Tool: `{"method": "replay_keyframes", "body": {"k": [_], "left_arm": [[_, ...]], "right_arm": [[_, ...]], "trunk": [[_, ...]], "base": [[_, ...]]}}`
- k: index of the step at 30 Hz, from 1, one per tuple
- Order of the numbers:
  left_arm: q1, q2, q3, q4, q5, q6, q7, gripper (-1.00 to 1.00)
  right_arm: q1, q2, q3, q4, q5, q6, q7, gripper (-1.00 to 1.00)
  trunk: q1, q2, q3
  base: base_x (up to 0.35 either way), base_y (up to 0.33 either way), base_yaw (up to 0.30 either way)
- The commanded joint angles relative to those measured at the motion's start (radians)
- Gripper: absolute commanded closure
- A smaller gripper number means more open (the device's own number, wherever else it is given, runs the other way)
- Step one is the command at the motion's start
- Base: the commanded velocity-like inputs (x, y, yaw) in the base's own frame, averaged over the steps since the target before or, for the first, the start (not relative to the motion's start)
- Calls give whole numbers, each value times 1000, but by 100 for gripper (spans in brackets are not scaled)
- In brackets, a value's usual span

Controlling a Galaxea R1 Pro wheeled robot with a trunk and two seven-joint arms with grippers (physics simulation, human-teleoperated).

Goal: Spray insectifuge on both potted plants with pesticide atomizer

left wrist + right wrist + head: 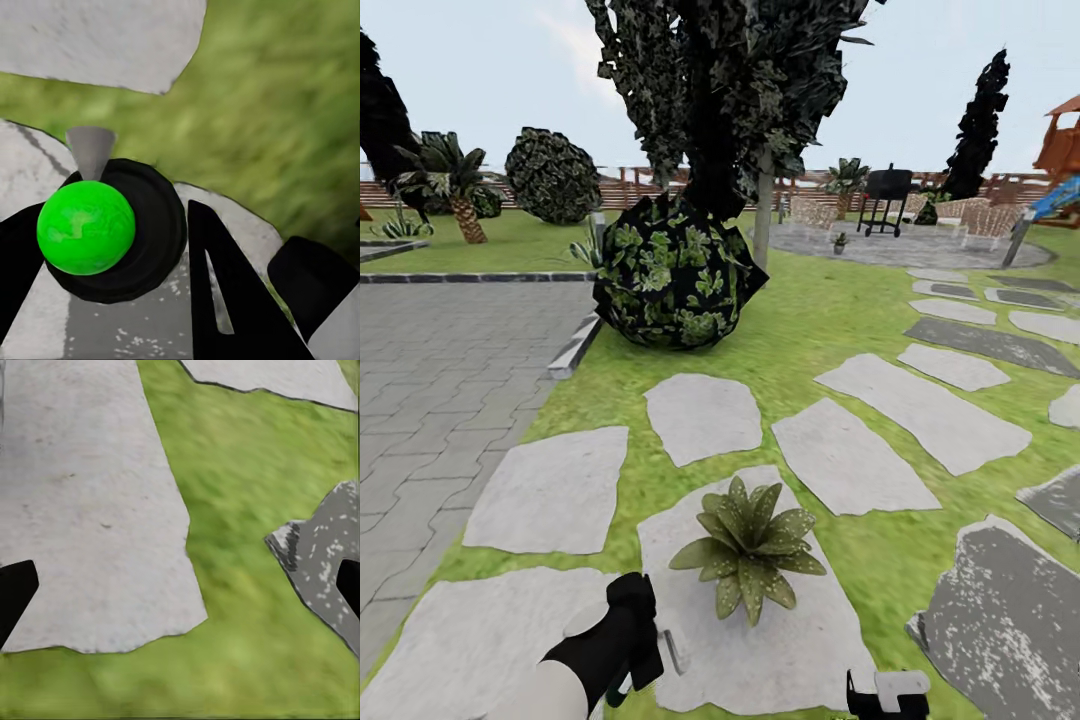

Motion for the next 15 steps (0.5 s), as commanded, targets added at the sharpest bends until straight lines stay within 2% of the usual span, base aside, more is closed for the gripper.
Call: {"method": "replay_keyframes", "body": {"k": [1, 15], "left_arm": [[0, 0, -2, -2, -5, 4, -7, 100], [0, -1, 1, -8, 2, 4, -7, 100]], "right_arm": [[-1, 0, -5, 2, 11, -3, -6, -100], [-1, 0, -5, 2, 11, -3, -6, -100]], "trunk": [[0, 0, -1], [0, 0, -1]], "base": [[78, 337, -300], [90, 337, -300]]}}
